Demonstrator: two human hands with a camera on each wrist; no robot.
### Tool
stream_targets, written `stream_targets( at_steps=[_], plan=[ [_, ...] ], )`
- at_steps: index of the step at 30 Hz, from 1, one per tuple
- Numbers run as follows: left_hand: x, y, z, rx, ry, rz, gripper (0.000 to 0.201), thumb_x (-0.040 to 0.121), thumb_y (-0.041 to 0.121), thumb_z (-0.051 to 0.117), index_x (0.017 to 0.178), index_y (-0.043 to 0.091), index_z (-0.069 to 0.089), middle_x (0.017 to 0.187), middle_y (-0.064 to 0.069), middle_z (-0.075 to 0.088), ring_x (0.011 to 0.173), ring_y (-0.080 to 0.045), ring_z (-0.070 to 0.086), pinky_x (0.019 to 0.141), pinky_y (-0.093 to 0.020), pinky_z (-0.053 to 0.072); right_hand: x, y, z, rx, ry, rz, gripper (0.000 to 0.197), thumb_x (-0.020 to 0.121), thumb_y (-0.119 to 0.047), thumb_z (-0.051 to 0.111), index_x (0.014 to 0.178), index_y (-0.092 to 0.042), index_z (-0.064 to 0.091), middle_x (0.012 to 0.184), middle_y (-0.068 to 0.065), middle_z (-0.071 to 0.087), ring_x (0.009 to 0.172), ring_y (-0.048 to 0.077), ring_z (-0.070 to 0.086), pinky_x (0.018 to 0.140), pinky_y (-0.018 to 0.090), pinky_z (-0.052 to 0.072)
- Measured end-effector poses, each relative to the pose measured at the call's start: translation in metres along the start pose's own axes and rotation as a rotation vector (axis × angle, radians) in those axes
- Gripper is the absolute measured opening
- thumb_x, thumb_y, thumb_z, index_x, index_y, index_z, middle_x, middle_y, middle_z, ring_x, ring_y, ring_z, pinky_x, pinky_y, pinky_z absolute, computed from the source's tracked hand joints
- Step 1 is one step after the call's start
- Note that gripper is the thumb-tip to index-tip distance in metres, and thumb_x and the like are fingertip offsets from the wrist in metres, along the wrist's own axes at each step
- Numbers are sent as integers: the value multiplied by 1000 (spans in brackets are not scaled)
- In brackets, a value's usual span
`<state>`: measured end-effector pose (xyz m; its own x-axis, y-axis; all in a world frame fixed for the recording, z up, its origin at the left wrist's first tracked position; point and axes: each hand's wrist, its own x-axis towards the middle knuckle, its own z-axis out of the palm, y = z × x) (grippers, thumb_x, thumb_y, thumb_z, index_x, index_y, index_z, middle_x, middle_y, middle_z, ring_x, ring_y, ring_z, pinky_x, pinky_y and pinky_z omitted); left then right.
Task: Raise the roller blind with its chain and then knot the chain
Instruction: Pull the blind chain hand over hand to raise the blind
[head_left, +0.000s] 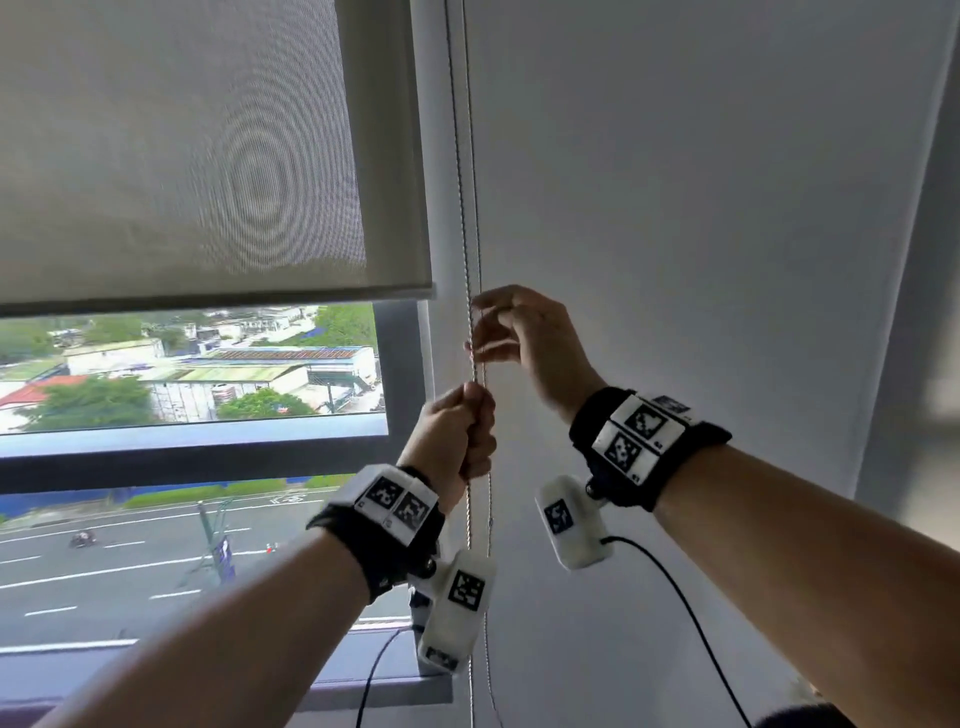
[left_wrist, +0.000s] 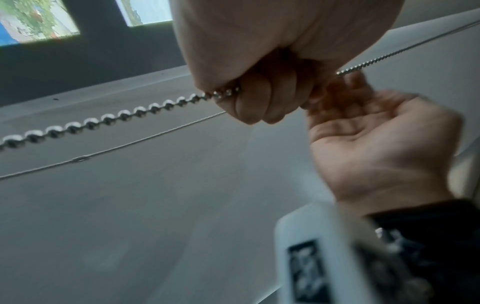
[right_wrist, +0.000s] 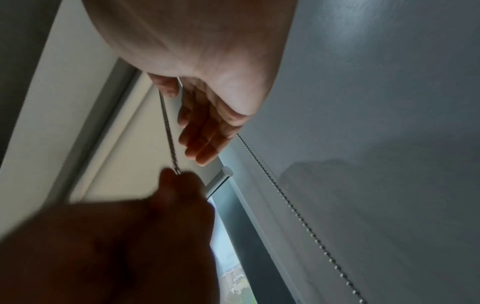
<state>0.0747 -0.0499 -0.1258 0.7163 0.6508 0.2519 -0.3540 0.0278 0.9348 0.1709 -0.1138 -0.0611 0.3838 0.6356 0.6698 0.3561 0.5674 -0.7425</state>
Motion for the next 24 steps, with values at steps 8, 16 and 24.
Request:
stream_targets(
  at_steps=[8,16,24],
  plan=[
    [-18,-28,-7,82,3,-44,43,100,21,32,58,18,39,43,7,26,34,-7,15,44,-20,6,18,-18,33,75,-2,55,36,104,-28,32,75,-16,48,58,2,36,46,17,28,43,23,27],
    [-14,-19,-22,0,-92,-40,41,98,31,35,84,9,67,69,-8,61,61,-19,55,56,-27,43,12,-20,38,21,56,-19,37,104,-22,30,68,-13,29,56,0,21,38,6,19,36,15,21],
    [9,42,-14,-72,-117,96,46,98,36,29,83,7,62,67,-2,71,64,-15,67,72,-33,50,-3,-1,31,42,113,18,36,103,-22,34,67,-17,37,53,0,26,40,8,23,40,18,24]
  ],
)
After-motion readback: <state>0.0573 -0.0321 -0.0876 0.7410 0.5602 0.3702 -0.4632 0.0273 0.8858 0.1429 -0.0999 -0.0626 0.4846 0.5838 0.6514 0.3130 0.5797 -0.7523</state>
